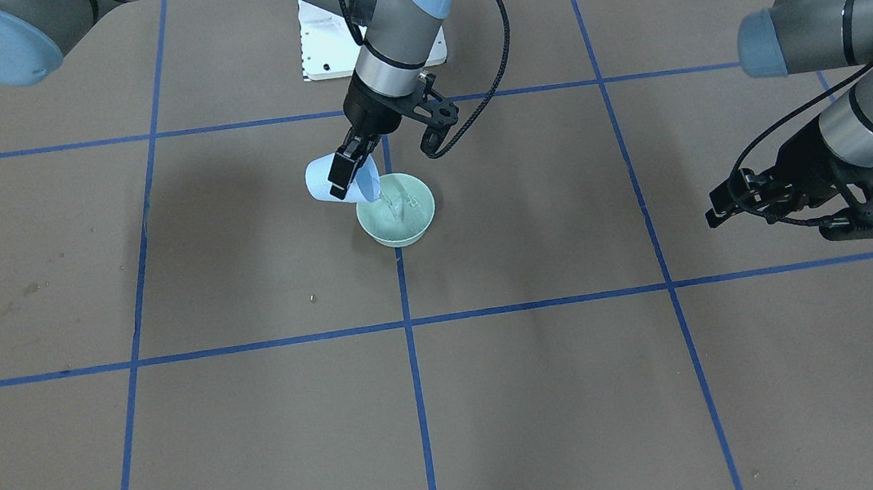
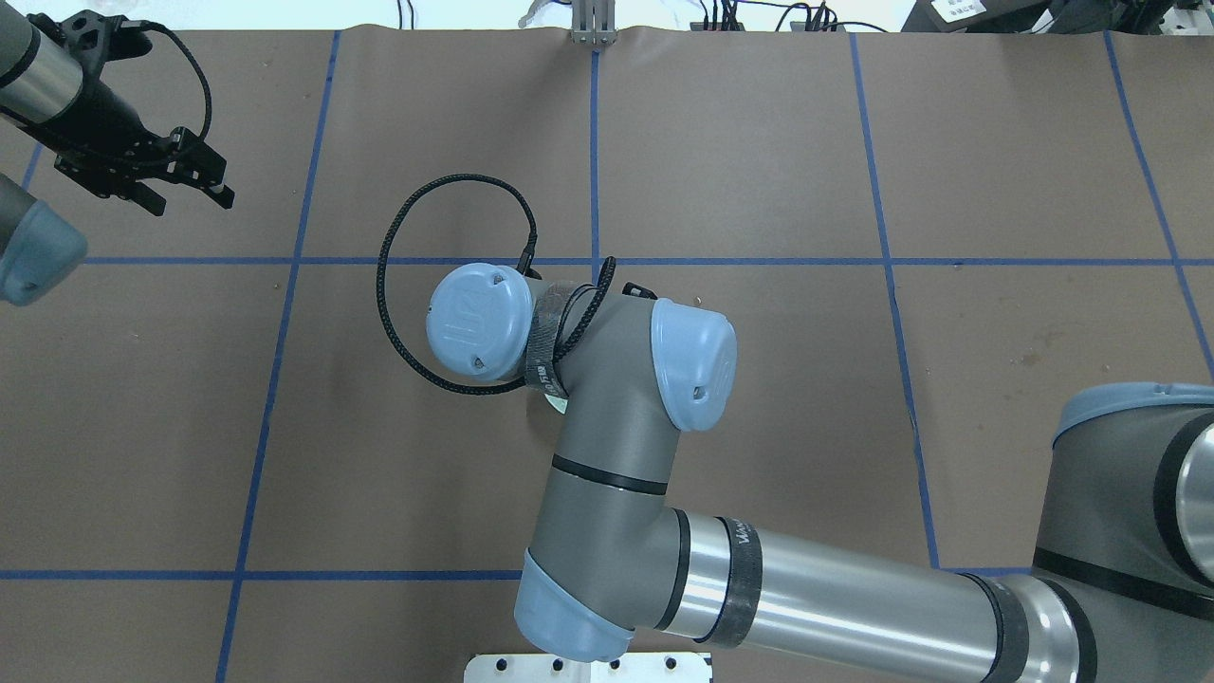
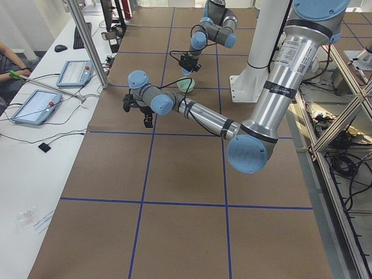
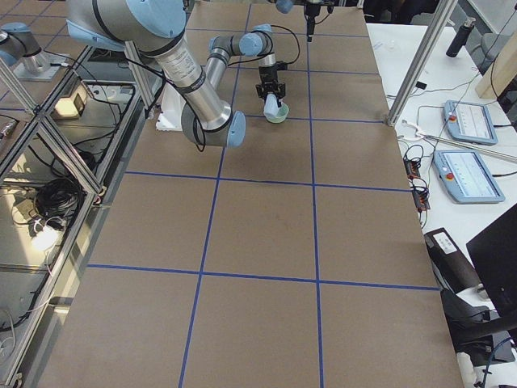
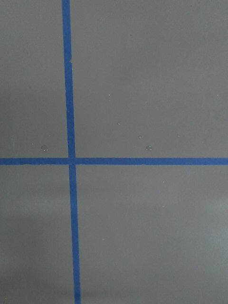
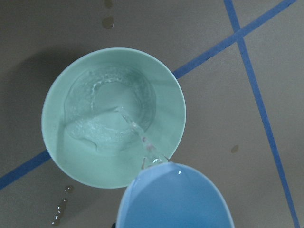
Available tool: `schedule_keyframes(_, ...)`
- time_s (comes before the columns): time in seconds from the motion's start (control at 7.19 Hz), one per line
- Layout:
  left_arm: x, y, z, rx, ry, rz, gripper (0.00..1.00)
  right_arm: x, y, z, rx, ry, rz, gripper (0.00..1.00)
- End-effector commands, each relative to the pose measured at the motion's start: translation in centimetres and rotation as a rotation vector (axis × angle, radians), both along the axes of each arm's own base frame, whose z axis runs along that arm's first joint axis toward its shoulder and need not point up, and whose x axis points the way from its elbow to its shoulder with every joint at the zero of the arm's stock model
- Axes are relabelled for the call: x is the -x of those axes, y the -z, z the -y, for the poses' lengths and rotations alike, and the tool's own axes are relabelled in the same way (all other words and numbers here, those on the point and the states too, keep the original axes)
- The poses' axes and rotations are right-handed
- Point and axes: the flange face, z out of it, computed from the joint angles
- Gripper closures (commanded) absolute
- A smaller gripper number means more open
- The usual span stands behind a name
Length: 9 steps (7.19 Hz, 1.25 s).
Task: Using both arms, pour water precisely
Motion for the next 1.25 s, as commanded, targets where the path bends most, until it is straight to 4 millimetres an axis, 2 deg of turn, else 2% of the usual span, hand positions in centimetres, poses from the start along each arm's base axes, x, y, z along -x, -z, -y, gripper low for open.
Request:
schedule_keyframes(0.0, 0.0, -0.1, 0.0, 0.001, 0.0, 0.001, 0.09, 0.0, 0.8, 0.1, -0.017, 0.029, -0.025, 1.0)
schedule_keyframes(0.42, -0.2, -0.3, -0.1, 0.005, -0.002, 0.004, 0.09, -1.2, 2.4, -0.5, 0.018, -0.142, 0.096, 1.0)
schedule_keyframes(0.56, -0.3, -0.5, 0.0, 0.006, -0.001, 0.009, 0.09, -2.3, 1.2, -0.8, 0.026, -0.198, 0.155, 1.0)
schedule_keyframes(0.7, -0.2, -0.5, -0.1, 0.015, 0.006, 0.008, 0.08, -3.5, 0.8, -1.4, 0.051, -0.271, 0.217, 1.0)
schedule_keyframes(0.83, 0.0, -0.3, -0.1, 0.021, 0.014, 0.005, 0.08, -5.4, 0.1, -2.1, 0.07, -0.338, 0.301, 1.0)
schedule_keyframes(0.97, 0.2, -0.4, 0.1, 0.027, 0.024, 0.008, 0.08, -8.1, -1.8, -2.8, 0.097, -0.421, 0.427, 1.0)
schedule_keyframes(1.11, 1.6, 0.1, 0.4, 0.017, 0.046, 0.003, 0.05, -9.9, -3.9, -2.1, 0.111, -0.491, 0.575, 1.0)
